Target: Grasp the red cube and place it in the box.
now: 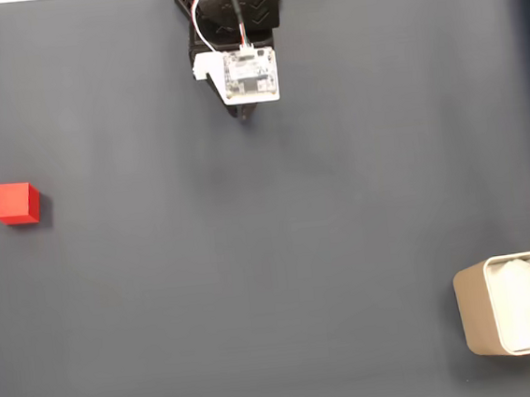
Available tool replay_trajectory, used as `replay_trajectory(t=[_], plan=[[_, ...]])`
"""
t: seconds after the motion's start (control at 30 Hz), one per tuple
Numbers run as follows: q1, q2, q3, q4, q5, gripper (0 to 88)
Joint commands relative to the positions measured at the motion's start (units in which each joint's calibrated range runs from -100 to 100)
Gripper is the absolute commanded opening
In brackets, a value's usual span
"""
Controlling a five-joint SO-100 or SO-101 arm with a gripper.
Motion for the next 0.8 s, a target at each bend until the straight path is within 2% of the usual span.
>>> replay_trajectory(t=[0.0, 0.27, 0.5, 0.77], plan=[[-0.77, 5.97, -14.01, -2.36, 1.12, 0.0], [-0.41, 23.74, -42.75, -0.72, 1.66, 0.0], [-1.19, 40.46, -70.95, 8.55, 0.88, 0.0], [0.08, 50.6, -83.63, 12.89, 0.83, 0.0]])
